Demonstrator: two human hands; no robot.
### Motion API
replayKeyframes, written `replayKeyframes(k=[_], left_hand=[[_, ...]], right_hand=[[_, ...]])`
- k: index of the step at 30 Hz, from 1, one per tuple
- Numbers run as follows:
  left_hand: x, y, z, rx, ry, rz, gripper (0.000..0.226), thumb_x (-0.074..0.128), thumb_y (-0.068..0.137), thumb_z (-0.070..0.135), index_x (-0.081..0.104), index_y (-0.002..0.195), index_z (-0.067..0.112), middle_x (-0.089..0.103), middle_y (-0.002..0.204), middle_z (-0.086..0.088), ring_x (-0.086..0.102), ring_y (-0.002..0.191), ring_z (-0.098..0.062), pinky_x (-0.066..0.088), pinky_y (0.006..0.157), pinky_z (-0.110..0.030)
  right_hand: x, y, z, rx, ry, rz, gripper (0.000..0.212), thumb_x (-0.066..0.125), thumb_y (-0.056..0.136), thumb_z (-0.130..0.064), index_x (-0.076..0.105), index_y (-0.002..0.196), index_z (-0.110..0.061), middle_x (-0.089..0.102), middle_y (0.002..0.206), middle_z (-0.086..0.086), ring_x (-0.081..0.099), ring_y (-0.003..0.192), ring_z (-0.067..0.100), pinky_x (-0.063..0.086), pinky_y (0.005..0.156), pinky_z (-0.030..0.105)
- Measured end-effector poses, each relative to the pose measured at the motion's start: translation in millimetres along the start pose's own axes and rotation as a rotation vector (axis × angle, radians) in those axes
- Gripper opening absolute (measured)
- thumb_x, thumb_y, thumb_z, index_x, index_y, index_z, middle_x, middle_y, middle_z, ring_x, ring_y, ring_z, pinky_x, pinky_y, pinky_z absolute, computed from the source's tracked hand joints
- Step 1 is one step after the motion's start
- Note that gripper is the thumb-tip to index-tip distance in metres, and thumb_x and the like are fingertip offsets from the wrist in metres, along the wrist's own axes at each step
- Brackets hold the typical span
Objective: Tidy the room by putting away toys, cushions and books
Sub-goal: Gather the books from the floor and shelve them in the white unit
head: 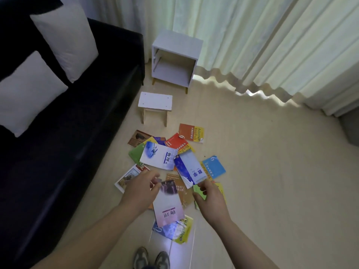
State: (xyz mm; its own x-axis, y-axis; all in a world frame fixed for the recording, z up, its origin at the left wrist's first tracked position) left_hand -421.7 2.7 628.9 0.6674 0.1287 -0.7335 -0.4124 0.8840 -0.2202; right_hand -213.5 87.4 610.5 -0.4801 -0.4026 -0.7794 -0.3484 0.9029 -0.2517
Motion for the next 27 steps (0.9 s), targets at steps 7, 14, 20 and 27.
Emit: replayKeyframes(k=[7,14,20,27], left_hand=[[27,-2,6,0.019,-0.025,-0.081,0.02,0.061,0.089,0.022,0.062,0.11,0.02,0.059,0.092,0.007,0.057,0.079,-0.009,0.05,0.076,-0.029],[38,15,16,-0.002,-0.021,-0.114,0.02,0.058,0.091,0.023,0.06,0.111,0.024,0.06,0.096,0.007,0.056,0.083,-0.009,0.047,0.074,-0.026],[61,32,32,-0.047,-0.026,-0.082,0.016,0.059,0.091,0.023,0.059,0.108,0.024,0.059,0.091,0.008,0.058,0.081,-0.008,0.052,0.077,-0.03],[137,51,52,-0.206,-0.046,0.015,0.01,0.059,0.091,0.024,0.06,0.1,0.027,0.058,0.093,0.009,0.055,0.082,-0.008,0.04,0.067,-0.02]], right_hand=[[5,-16,34,0.105,-0.032,-0.047,0.025,0.064,0.088,-0.027,0.058,0.11,-0.017,0.06,0.108,-0.002,0.051,0.089,0.01,0.04,0.075,0.023],[0,-1,49,0.102,-0.022,-0.054,0.022,0.063,0.088,-0.023,0.058,0.108,-0.017,0.059,0.104,-0.002,0.051,0.089,0.011,0.037,0.073,0.022],[-13,43,68,0.03,-0.059,-0.102,0.022,0.061,0.09,-0.026,0.058,0.109,-0.017,0.054,0.1,-0.005,0.053,0.091,0.014,0.041,0.074,0.024],[-23,122,131,-0.115,-0.12,-0.242,0.025,0.063,0.089,-0.026,0.058,0.111,-0.016,0.059,0.108,0.002,0.056,0.1,0.019,0.039,0.074,0.026]])
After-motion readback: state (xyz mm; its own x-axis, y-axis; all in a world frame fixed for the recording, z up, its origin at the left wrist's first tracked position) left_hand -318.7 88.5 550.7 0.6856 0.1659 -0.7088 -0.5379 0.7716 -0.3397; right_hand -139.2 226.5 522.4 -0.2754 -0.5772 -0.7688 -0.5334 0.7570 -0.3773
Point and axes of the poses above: each hand's wrist, its own y-axis towards the middle knuckle, its own x-axis out of the palm, z = x × y, the point moved 7 cm from there along y, towards the middle knuckle
